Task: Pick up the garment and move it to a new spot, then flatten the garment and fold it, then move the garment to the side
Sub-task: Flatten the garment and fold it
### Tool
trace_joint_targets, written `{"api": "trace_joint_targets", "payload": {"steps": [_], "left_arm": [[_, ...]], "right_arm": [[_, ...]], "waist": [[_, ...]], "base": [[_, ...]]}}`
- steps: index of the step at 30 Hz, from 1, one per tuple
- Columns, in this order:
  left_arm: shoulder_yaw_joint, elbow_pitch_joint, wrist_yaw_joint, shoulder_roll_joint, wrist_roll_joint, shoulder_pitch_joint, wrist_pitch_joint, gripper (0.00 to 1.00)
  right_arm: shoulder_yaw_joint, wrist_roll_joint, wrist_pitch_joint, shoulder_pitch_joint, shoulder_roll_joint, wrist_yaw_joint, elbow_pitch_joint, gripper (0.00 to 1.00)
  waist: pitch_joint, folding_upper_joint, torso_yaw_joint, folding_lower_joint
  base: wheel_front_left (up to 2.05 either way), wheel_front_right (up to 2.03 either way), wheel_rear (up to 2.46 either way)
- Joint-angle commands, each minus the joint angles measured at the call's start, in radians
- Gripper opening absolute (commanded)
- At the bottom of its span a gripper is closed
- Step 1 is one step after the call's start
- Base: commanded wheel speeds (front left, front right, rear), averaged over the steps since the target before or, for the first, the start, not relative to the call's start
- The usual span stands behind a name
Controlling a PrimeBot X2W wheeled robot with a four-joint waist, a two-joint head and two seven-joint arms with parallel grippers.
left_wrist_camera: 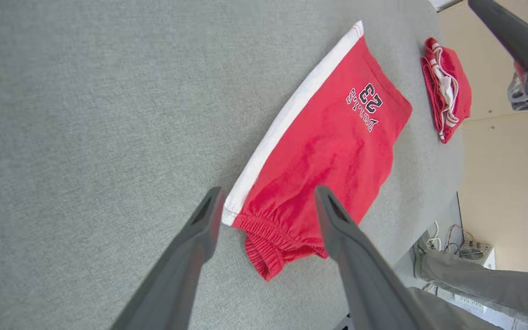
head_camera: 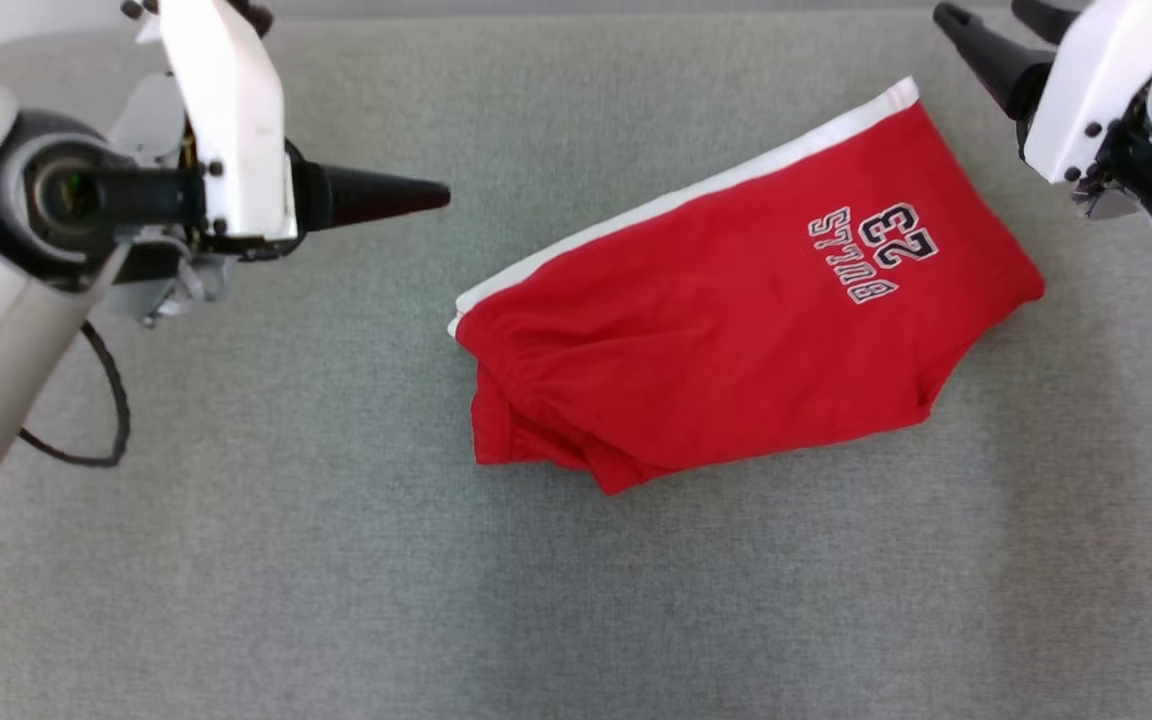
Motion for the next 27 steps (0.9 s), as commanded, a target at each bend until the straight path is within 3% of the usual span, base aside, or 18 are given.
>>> {"api": "trace_joint_targets", "payload": {"steps": [1, 5, 11, 15, 20, 27], "left_arm": [[0.005, -0.009, -0.039, 0.005, 0.028, 0.037, -0.053, 1.00], [0.036, -0.023, -0.089, 0.013, 0.123, 0.091, -0.293, 1.00], [0.098, -0.051, -0.099, 0.023, 0.223, 0.229, -0.660, 1.00], [0.107, -0.096, -0.054, 0.052, 0.327, 0.338, -0.877, 1.00], [0.138, -0.189, 0.041, 0.081, 0.388, 0.502, -1.101, 1.00], [0.211, -0.332, 0.137, 0.043, 0.421, 0.733, -1.207, 1.00]], "right_arm": [[0.017, 0.019, -0.069, 0.027, -0.018, -0.002, -0.019, 1.00], [0.061, 0.035, -0.279, 0.085, -0.057, -0.002, -0.040, 1.00], [0.103, 0.034, -0.548, 0.184, -0.100, -0.002, -0.012, 1.00], [0.137, -0.008, -0.673, 0.256, -0.117, -0.002, 0.032, 1.00], [0.165, 0.004, -0.754, 0.313, -0.134, -0.002, 0.108, 1.00], [0.228, 0.012, -0.780, 0.317, -0.156, -0.002, 0.256, 1.00]], "waist": [[-0.033, 0.0000, -0.007, 0.0000], [-0.084, 0.0000, -0.010, 0.0000], [-0.165, 0.0000, -0.005, 0.0000], [-0.205, 0.0000, 0.008, 0.0000], [-0.228, 0.0000, 0.035, 0.0000], [-0.220, 0.0000, 0.098, 0.0000]], "base": [[0.00, 0.00, 0.00], [0.00, 0.00, 0.00], [0.00, 0.00, 0.00], [0.00, 0.00, 0.00], [0.00, 0.00, 0.00], [0.00, 0.00, 0.00]]}}
